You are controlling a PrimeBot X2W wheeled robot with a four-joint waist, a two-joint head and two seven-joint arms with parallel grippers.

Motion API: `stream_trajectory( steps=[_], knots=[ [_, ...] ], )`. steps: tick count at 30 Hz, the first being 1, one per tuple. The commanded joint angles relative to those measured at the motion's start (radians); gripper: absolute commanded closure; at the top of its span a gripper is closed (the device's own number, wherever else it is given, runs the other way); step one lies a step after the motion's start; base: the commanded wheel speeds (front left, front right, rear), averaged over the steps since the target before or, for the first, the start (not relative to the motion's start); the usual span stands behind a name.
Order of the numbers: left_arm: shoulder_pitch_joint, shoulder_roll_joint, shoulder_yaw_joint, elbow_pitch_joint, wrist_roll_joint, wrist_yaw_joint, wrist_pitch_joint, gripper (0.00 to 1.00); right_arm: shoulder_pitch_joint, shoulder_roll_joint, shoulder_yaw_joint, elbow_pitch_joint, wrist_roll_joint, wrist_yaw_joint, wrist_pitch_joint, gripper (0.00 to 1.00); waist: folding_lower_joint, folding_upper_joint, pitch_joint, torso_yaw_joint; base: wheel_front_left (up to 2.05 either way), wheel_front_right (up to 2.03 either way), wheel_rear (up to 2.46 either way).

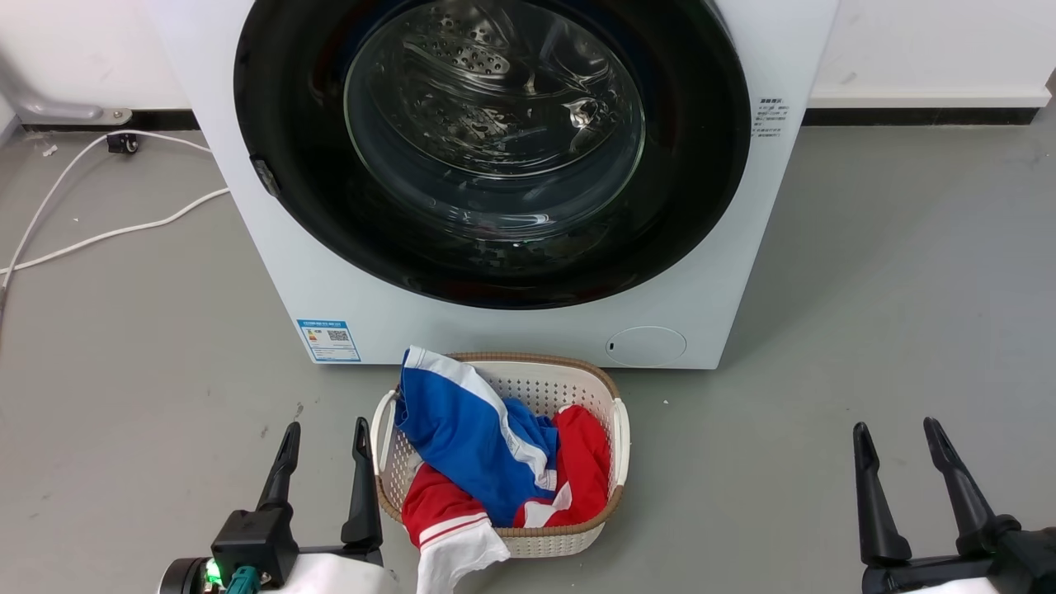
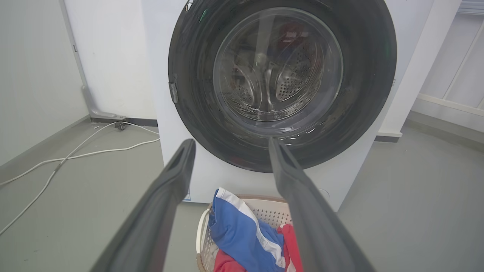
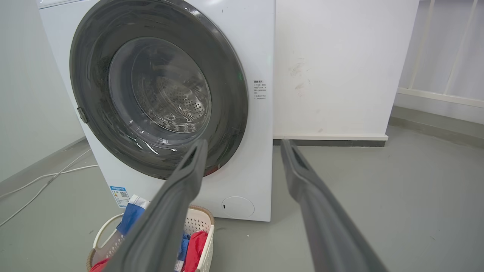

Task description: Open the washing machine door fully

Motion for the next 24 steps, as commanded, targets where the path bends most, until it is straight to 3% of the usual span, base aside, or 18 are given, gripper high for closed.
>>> stream_trajectory(
  steps=[1, 2, 3, 4, 9, 13, 17, 24],
  knots=[
    [0.008, -0.001, 0.002, 0.002, -0.002, 0.002, -0.003, 0.00, 0.007, -0.002, 0.002, -0.001, -0.002, 0.000, -0.003, 0.00, 0.0000, 0.0000, 0.001, 0.000, 0.00, 0.00, 0.00],
    [0.007, -0.001, 0.002, 0.002, -0.002, 0.003, -0.003, 0.00, 0.007, -0.002, 0.003, -0.001, -0.005, 0.000, -0.003, 0.05, 0.0000, 0.0000, 0.001, 0.000, 0.00, 0.00, 0.00],
    [0.007, -0.001, 0.002, 0.003, -0.002, 0.004, -0.003, 0.00, 0.007, -0.002, 0.003, -0.002, -0.007, 0.000, -0.003, 0.69, 0.0000, 0.0000, 0.001, 0.000, 0.00, 0.00, 0.00],
    [0.007, -0.001, 0.002, 0.003, -0.002, 0.005, -0.003, 0.00, 0.007, -0.002, 0.005, -0.003, -0.010, 0.000, -0.003, 1.00, 0.0000, 0.0000, 0.001, 0.000, 0.00, 0.00, 0.00],
    [0.008, -0.001, 0.002, 0.006, -0.005, 0.007, -0.003, 0.00, 0.002, -0.002, 0.009, -0.016, 0.002, 0.000, -0.003, 1.00, 0.0000, 0.0000, 0.002, -0.002, 0.00, 0.00, 0.00],
    [0.006, -0.001, 0.002, 0.006, -0.005, 0.007, -0.003, 0.00, -0.008, -0.002, 0.008, -0.008, 0.126, 0.000, -0.003, 1.00, 0.0000, 0.0000, 0.002, -0.002, 0.00, 0.00, 0.00],
    [0.004, -0.001, 0.002, 0.006, -0.007, 0.008, -0.003, 0.00, -0.016, -0.002, 0.023, -0.004, 0.331, 0.000, -0.003, 1.00, 0.0000, 0.0000, 0.002, -0.003, 0.00, 0.00, 0.00],
    [0.007, -0.001, 0.004, 0.009, -0.013, 0.007, -0.003, 0.00, -0.017, -0.001, 0.048, 0.027, 0.807, 0.000, -0.003, 1.00, 0.0000, 0.0000, -0.002, -0.003, 0.00, 0.00, 0.00]
  ],
)
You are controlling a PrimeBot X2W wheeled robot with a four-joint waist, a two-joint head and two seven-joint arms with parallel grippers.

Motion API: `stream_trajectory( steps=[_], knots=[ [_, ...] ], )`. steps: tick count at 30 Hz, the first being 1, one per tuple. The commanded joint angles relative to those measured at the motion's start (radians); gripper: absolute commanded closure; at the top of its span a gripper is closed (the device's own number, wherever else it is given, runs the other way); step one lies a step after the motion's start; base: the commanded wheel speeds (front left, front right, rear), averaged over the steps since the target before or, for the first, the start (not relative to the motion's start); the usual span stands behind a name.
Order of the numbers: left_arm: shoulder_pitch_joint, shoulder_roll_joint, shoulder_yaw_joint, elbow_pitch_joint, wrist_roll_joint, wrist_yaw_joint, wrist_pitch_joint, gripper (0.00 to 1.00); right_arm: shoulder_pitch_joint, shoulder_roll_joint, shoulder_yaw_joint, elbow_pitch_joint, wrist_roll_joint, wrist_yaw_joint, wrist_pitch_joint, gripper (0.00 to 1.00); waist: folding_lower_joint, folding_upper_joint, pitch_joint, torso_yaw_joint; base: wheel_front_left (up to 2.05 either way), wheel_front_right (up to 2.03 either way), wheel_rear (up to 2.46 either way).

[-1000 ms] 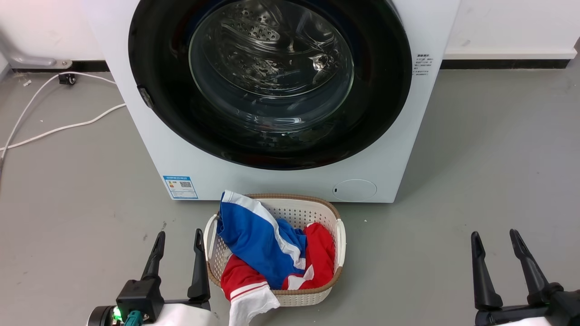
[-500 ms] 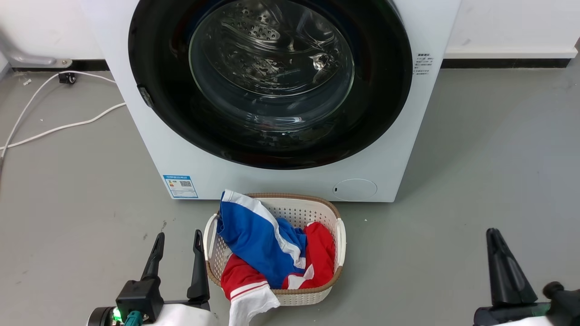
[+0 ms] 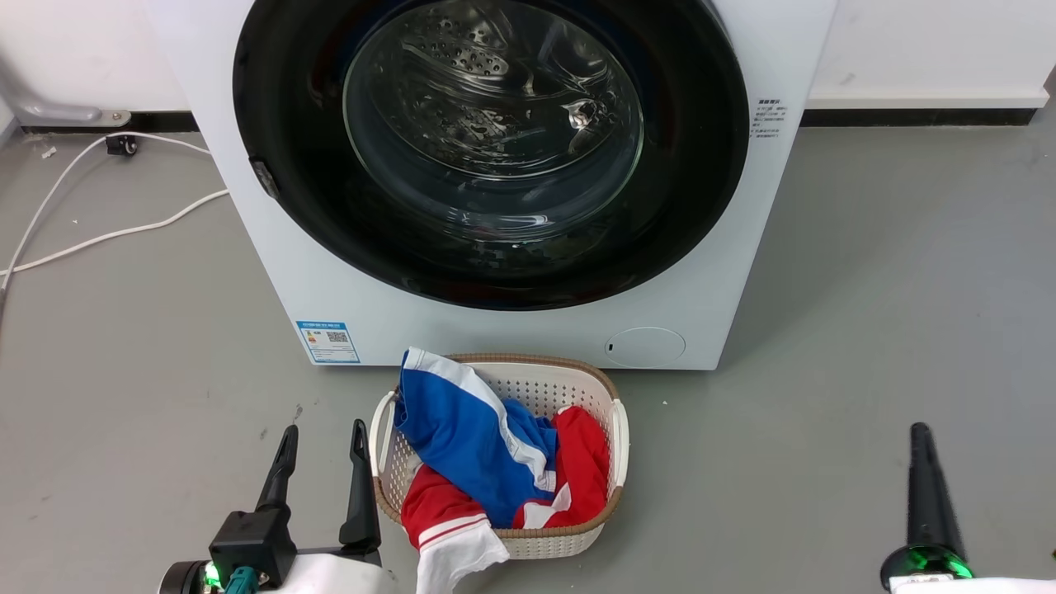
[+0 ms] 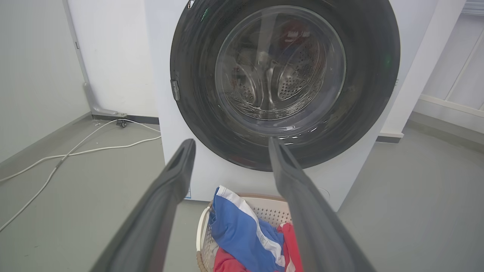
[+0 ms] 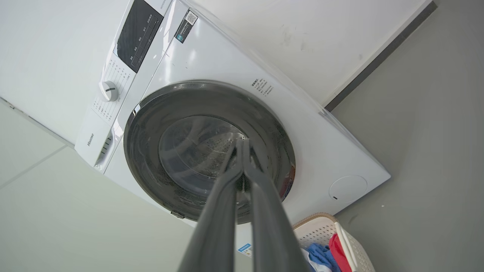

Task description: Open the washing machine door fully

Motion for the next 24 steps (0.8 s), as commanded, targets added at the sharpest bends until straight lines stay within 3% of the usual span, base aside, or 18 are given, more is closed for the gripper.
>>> stream_trajectory(
  steps=[1, 7, 14, 24],
  knots=[
    [0.007, 0.000, 0.002, 0.002, -0.004, 0.002, -0.003, 0.00, -0.006, 0.001, 0.020, 0.006, 0.066, 0.000, -0.002, 1.00, 0.0000, 0.0000, -0.001, 0.000, 0.00, 0.00, 0.00],
    [0.011, 0.000, 0.003, 0.002, -0.006, -0.001, -0.003, 0.00, -0.001, -0.001, 0.066, 0.008, 0.357, 0.000, -0.002, 1.00, 0.0000, 0.0000, -0.003, -0.001, 0.00, 0.00, 0.00],
    [0.013, 0.000, 0.006, -0.001, -0.004, 0.002, -0.003, 0.00, 0.010, -0.004, 0.112, -0.032, 0.593, 0.000, 0.008, 1.00, 0.0000, 0.0000, -0.004, -0.002, 0.00, 0.00, 0.00],
    [0.010, 0.000, 0.010, -0.003, -0.002, 0.001, -0.003, 0.00, 0.040, -0.008, 0.073, -0.092, 0.846, 0.000, 0.207, 1.00, 0.0000, 0.0000, -0.001, -0.004, 0.00, 0.00, 0.00]
  ],
)
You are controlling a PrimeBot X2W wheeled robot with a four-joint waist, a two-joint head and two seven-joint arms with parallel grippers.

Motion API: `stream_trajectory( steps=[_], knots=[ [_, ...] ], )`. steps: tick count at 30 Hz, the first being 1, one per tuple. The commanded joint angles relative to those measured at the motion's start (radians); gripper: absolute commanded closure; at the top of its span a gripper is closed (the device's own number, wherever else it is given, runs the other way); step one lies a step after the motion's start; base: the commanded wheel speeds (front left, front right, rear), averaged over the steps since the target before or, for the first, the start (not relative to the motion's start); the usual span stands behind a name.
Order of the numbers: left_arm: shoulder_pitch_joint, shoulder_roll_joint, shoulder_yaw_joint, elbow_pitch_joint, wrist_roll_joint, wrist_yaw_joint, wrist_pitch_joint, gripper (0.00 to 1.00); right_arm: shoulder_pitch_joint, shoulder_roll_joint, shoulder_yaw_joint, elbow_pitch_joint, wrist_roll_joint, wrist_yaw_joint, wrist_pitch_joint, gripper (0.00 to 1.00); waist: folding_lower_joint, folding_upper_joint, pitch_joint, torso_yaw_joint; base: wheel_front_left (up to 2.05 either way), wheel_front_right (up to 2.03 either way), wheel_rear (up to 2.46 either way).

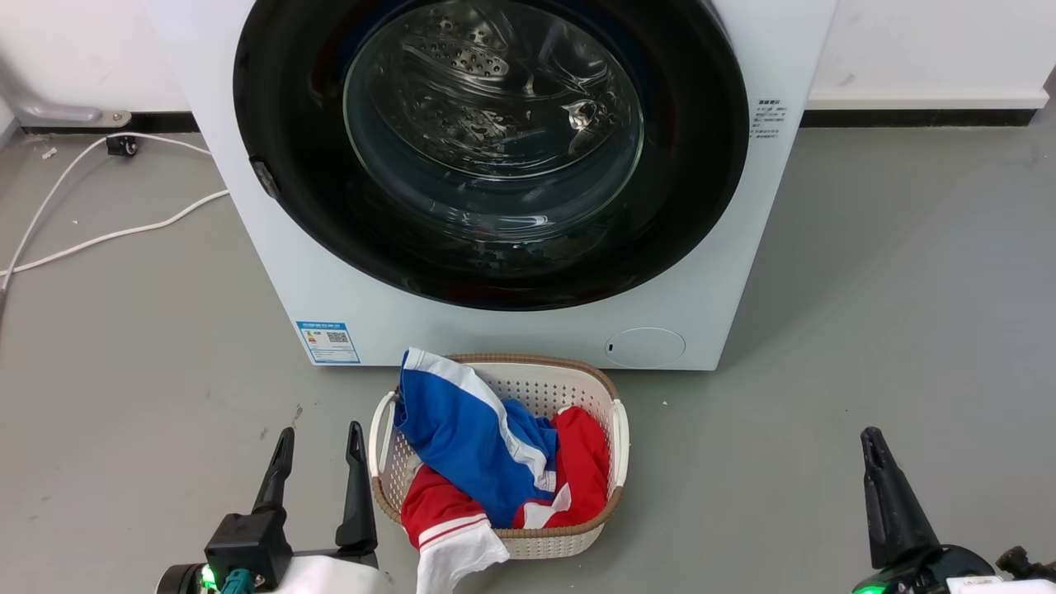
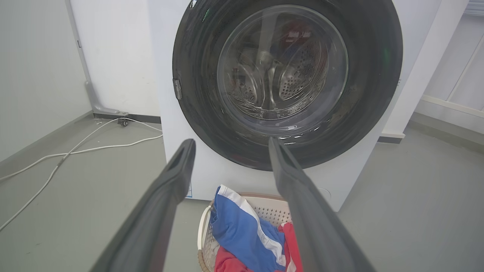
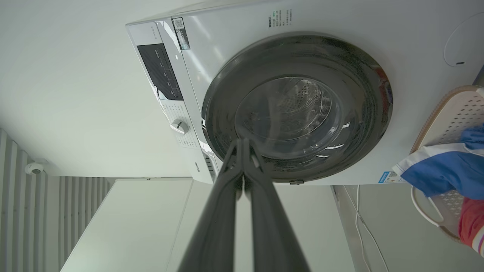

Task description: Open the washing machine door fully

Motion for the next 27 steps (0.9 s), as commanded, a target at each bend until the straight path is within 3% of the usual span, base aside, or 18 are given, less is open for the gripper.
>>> stream_trajectory(
  steps=[1, 14, 19, 27],
  knots=[
    [0.005, 0.000, 0.001, -0.002, 0.001, 0.001, -0.003, 0.00, 0.014, -0.001, -0.013, -0.010, 0.022, 0.000, 0.033, 1.00, 0.0000, -0.0001, 0.001, 0.001, 0.00, 0.00, 0.00],
    [-0.001, 0.000, -0.001, -0.005, 0.008, 0.014, -0.003, 0.00, 0.014, 0.007, -0.051, 0.004, 0.000, 0.000, 0.102, 1.00, 0.0000, -0.0001, 0.011, 0.007, 0.00, 0.00, 0.00],
    [-0.017, 0.000, 0.001, -0.012, 0.021, 0.022, -0.003, 0.00, -0.048, 0.004, -0.095, 0.028, -0.022, 0.000, 0.113, 1.00, 0.0000, -0.0001, 0.031, 0.013, 0.00, 0.00, 0.00],
    [-0.051, 0.000, 0.004, -0.026, 0.040, 0.029, -0.003, 0.00, -0.210, -0.057, -0.214, 0.083, -0.042, 0.000, 0.135, 1.00, 0.0000, -0.0001, 0.086, 0.025, 0.00, 0.00, 0.00]
  ],
)
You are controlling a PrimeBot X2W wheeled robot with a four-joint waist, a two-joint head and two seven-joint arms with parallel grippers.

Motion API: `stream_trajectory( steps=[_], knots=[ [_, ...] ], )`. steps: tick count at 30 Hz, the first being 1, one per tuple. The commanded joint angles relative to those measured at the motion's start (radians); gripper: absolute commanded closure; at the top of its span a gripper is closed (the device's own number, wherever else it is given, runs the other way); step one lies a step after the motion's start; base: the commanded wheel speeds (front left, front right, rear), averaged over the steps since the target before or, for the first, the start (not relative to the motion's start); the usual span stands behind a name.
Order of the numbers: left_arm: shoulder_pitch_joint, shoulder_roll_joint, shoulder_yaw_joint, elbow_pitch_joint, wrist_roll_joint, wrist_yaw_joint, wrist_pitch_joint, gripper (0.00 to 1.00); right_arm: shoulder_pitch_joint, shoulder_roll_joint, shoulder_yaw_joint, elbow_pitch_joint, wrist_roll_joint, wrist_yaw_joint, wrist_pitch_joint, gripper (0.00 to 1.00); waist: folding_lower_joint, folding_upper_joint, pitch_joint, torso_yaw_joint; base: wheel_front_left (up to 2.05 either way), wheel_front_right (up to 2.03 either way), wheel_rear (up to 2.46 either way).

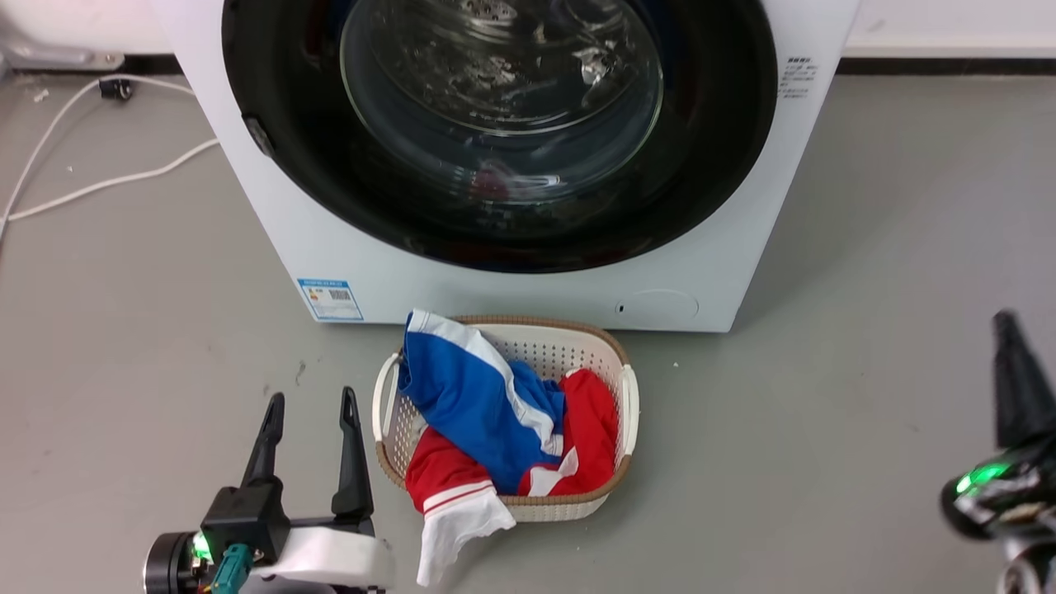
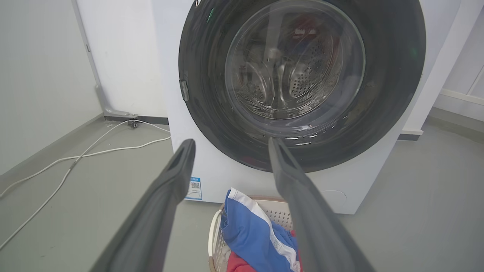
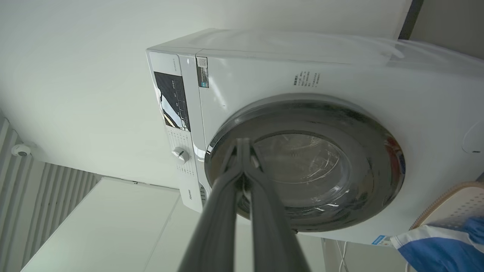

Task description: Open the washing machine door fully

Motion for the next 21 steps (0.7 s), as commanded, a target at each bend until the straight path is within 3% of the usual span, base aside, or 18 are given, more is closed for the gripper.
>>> stream_trajectory(
  steps=[1, 11, 21],
  knots=[
    [-0.018, 0.000, 0.002, -0.005, 0.008, 0.005, -0.003, 0.00, -0.036, -0.017, -0.015, 0.016, -0.004, 0.000, 0.009, 1.00, -0.0001, 0.0000, 0.021, 0.006, 0.00, 0.00, 0.00],
    [-0.098, 0.000, -0.014, -0.037, 0.020, 0.017, -0.003, 0.00, -0.347, -0.152, -0.115, 0.184, -0.012, 0.000, 0.068, 1.00, -0.0001, 0.0000, 0.158, 0.041, 0.00, 0.00, 0.00],
    [-0.182, 0.000, -0.036, -0.072, 0.032, 0.034, -0.003, 0.00, -0.682, -0.296, -0.060, 0.343, -0.064, 0.000, 0.174, 1.00, -0.0001, 0.0000, 0.295, 0.084, 0.00, 0.00, 0.00]
  ],
)
